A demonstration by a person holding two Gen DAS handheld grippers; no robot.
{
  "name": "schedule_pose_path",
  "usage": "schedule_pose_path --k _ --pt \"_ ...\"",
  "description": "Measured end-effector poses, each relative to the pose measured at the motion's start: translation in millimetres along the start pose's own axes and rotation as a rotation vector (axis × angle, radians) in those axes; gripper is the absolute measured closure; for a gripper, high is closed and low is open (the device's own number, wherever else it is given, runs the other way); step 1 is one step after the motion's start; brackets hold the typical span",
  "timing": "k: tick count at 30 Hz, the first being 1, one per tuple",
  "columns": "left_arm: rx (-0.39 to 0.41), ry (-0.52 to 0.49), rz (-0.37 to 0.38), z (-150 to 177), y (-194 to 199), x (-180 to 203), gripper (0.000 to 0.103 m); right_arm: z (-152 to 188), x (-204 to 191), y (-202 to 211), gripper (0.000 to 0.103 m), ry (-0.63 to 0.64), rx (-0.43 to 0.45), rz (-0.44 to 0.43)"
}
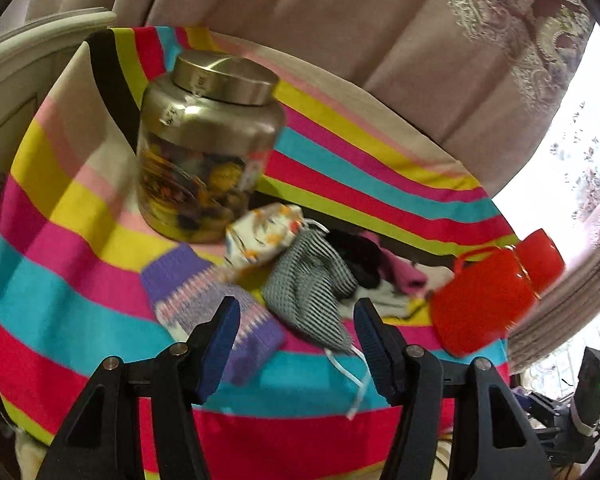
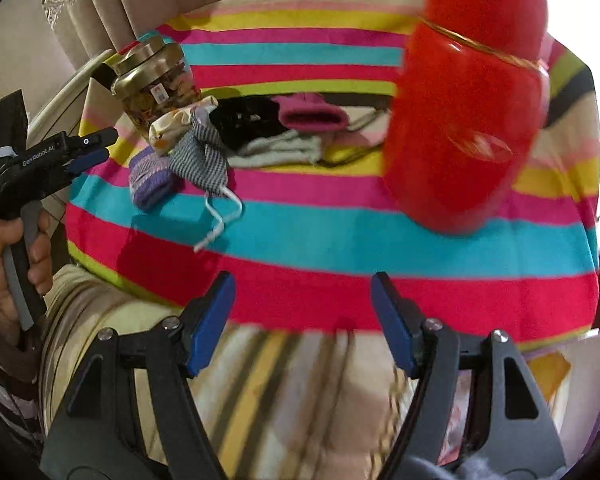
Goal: Organize soft objects
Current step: 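Move both open tools back over the remaining pile on the bed, then grasp the pink knit glove with the right tool while the left grasps the floral white cloth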
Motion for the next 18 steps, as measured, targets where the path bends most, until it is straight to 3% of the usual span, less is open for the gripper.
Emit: schedule_pose_path --k 6,18 --pt "-0.01 -0.018 -0.015 -14.3 -30.5 -12.9 0.044 -35.5 -7.6 -26.5 0.03 0.044 0.03 0.026" --pt "-0.062 -0.048 -0.029 -19.6 -82.2 -30.1 0.044 -96.5 -12.5 -90.7 0.03 0.181 0.058 0.16"
Point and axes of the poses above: each gripper's, at about its wrist camera, not at the fingertips, and y roughly against the way its jaws point, x to its right, z to its underside, the point moved 6 cm from there along -y, roughly the way its jaws point, and after that the axes turned 7 degrees about x, right-handed, at the moved point
